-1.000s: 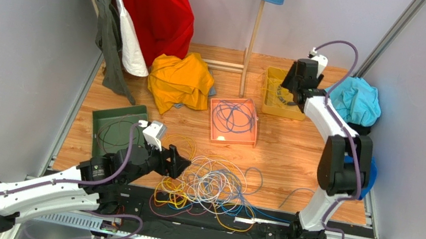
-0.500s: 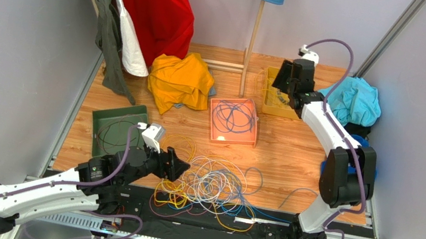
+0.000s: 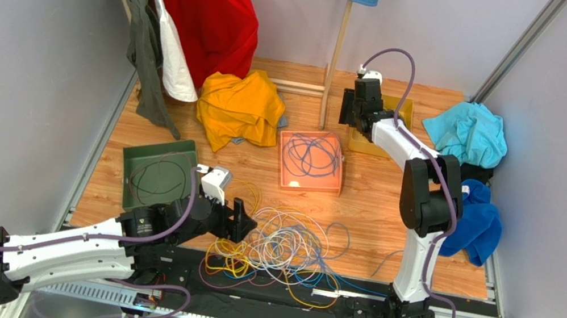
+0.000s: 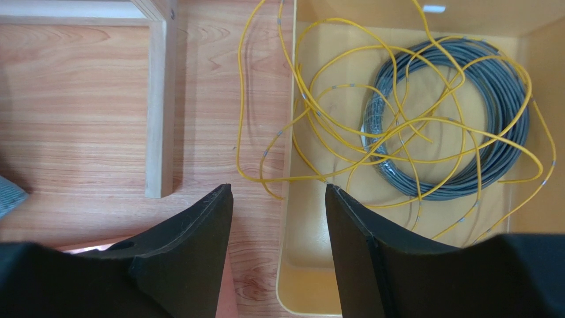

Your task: Untangle the cables

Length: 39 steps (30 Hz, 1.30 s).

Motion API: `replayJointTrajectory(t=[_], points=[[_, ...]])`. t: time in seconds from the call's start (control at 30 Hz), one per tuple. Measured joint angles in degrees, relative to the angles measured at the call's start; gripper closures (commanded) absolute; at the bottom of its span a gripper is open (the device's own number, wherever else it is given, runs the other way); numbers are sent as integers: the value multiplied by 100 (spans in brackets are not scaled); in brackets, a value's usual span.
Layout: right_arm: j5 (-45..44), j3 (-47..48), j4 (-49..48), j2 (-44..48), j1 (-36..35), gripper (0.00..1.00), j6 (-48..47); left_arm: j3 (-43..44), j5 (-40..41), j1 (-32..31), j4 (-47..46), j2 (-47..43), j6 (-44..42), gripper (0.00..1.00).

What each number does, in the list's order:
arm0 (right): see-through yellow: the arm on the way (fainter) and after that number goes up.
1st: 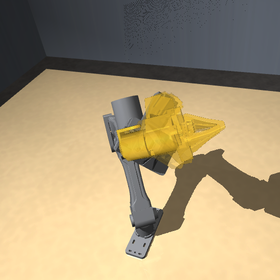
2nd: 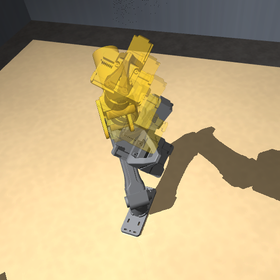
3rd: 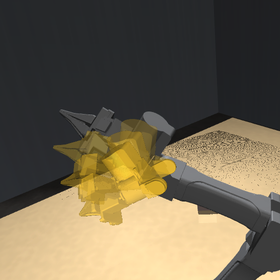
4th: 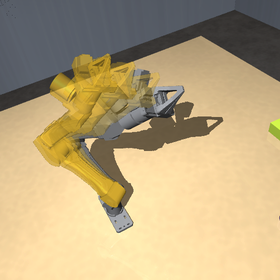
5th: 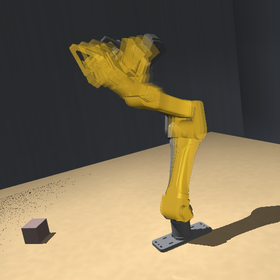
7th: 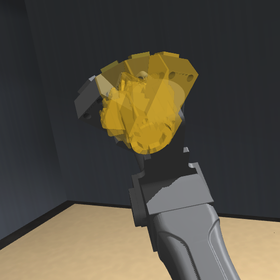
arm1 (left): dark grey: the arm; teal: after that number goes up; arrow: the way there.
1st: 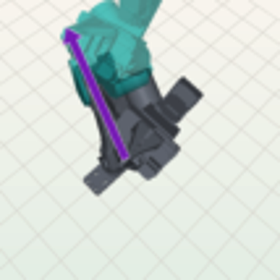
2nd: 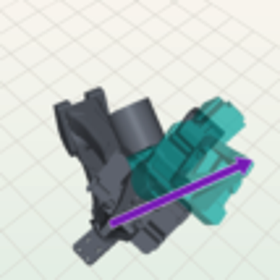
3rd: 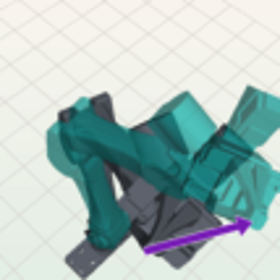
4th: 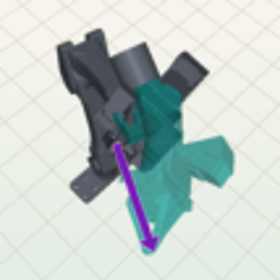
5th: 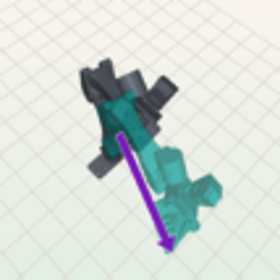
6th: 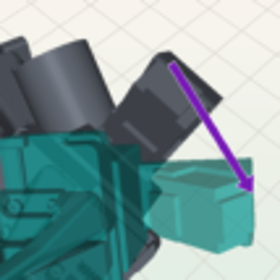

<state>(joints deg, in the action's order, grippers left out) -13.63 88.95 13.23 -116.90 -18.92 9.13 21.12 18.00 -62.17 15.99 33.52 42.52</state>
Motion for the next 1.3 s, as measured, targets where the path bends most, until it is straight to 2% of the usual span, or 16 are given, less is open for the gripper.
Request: replayJointTrajectory(t=[0.23, 0.4, 0.5, 0.53, 0.6, 0.63, 0.8, 0.9, 1.27, 1.3], points=[[-26, 0, -20, -81, 24, 42, 4, 0, -20, 0, -251, 216, -31, 12], [-42, 0, -20, -138, 24, 47, 4, 0, -61, 0, -271, 299, -37, 12], [-42, 2, -26, -210, 37, 58, 13, 0, -61, 0, -306, 284, -37, 12], [-44, 2, -22, -245, 35, 65, 26, 0, -59, 0, -306, 275, -37, 12], [-44, 2, -22, -302, 37, 71, 42, 0, -59, 0, -306, 254, -37, 12], [-39, 2, -17, -315, 37, 78, 50, 0, -59, 0, -306, 243, -37, 12], [-46, -4, -94, -323, 37, 88, 92, -7, -57, 0, -310, 232, -37, 12], [-79, -9, -129, -323, 42, 99, 87, -9, -59, 0, -319, 234, -37, 12], [-291, -437, -361, -17, 57, 100, 138, -9, -61, 0, -343, 232, -31, 12], [-297, -483, -387, 33, 61, 91, 157, -9, -63, 0, -343, 232, -31, 12]])
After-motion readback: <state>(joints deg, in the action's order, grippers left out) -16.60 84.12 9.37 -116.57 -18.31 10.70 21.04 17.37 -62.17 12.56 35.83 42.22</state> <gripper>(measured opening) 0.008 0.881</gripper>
